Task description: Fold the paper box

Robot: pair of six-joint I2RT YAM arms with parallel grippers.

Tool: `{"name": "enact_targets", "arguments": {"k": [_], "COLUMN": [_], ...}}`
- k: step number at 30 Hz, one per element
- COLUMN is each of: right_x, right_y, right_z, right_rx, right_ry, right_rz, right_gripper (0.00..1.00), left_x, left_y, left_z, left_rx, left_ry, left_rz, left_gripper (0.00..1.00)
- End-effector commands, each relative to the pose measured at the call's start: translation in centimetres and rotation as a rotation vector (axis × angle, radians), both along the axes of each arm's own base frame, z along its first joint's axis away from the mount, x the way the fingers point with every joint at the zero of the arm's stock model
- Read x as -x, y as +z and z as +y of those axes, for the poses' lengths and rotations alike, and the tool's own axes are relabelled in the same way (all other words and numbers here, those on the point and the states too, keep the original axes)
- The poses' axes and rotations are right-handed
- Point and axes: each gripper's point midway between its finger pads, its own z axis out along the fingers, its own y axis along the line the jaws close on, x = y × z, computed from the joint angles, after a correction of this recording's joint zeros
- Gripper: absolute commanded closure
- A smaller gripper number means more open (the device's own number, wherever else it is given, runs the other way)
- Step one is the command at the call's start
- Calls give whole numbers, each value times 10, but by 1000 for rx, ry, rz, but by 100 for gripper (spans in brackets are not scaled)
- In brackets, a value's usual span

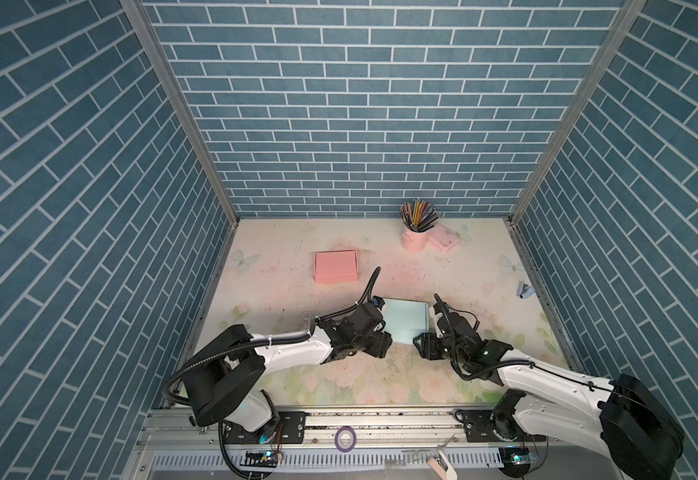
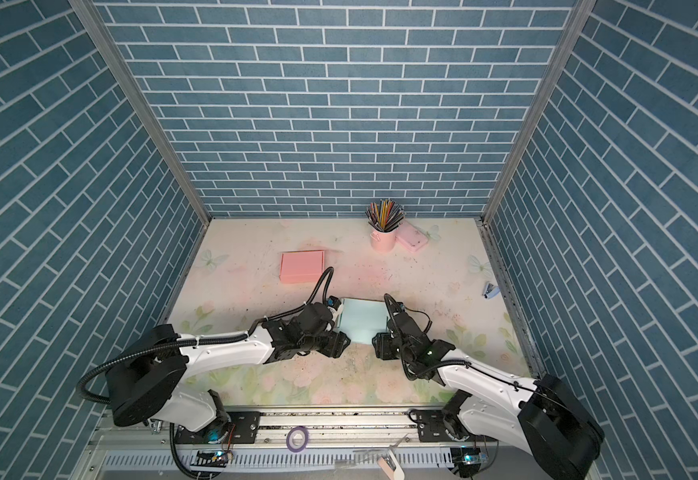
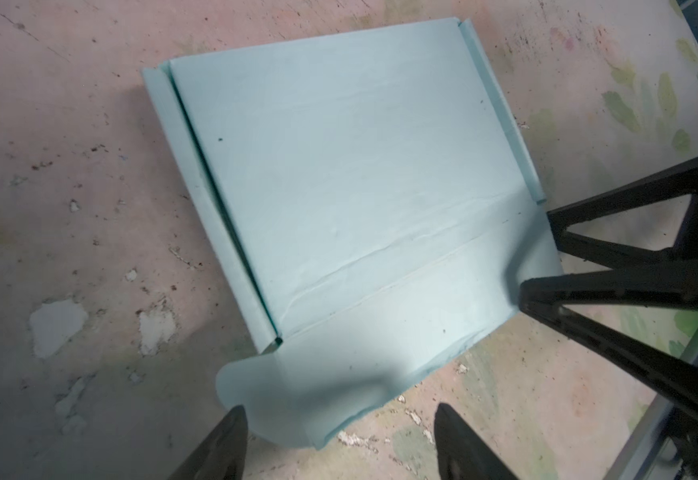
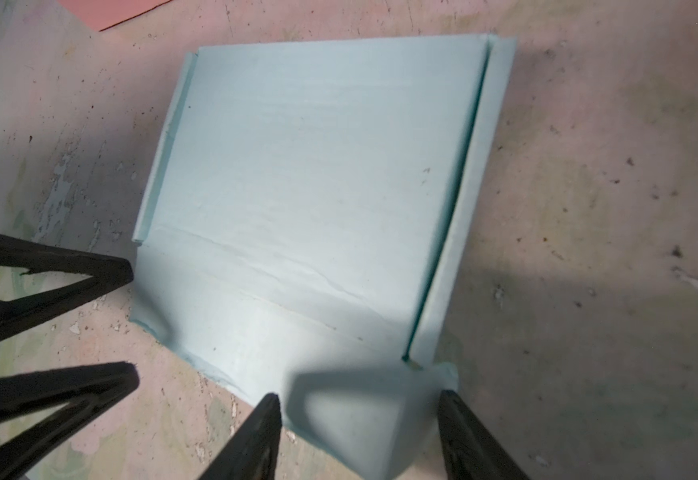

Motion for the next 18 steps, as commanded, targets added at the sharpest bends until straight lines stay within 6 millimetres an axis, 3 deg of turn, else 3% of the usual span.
{"name": "enact_targets", "arguments": {"k": [1, 10, 18], "right_x": [-2, -1, 0], "right_y": [4, 8, 0], "right_z": [5, 14, 12], "right_rx": [-34, -78, -60], "right_ry": [-22, -12, -18], "right_rz": [4, 7, 21], "right_gripper": [39, 39, 39], "left_x": [-2, 3, 1], "left_y": [9, 5, 6], "left_z": [-12, -22, -13], "left_rx": [54, 73, 42], "left_ry": [0, -13, 1], "left_rz": [-6, 12, -3], "left_gripper": [29, 29, 30]}}
